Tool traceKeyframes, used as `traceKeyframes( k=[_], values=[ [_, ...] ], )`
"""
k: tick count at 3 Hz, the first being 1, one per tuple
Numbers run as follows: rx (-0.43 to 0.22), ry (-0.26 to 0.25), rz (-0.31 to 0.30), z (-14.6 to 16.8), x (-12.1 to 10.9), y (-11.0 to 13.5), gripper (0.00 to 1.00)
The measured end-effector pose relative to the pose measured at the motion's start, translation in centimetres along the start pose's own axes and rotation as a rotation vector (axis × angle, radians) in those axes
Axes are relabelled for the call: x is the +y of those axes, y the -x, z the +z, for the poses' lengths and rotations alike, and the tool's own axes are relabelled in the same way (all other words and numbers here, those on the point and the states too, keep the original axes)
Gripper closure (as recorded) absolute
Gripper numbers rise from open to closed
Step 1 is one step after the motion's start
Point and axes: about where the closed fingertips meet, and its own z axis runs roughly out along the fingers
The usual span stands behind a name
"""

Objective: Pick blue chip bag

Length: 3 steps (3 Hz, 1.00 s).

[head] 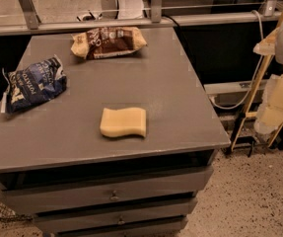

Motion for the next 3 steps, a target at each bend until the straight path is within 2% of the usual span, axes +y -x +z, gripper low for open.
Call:
traceKeyframes(
  k=[1,2,3],
  values=[
    [-0.001,0.000,-0.001,0.0,0.0,0.1,0.00],
    [-0.087,0.001,-0.046,0.8,-1.5,3.9,0.00],
    [-0.236,-0.002,-0.130,1.5,-3.7,12.5,0.00]
  ],
)
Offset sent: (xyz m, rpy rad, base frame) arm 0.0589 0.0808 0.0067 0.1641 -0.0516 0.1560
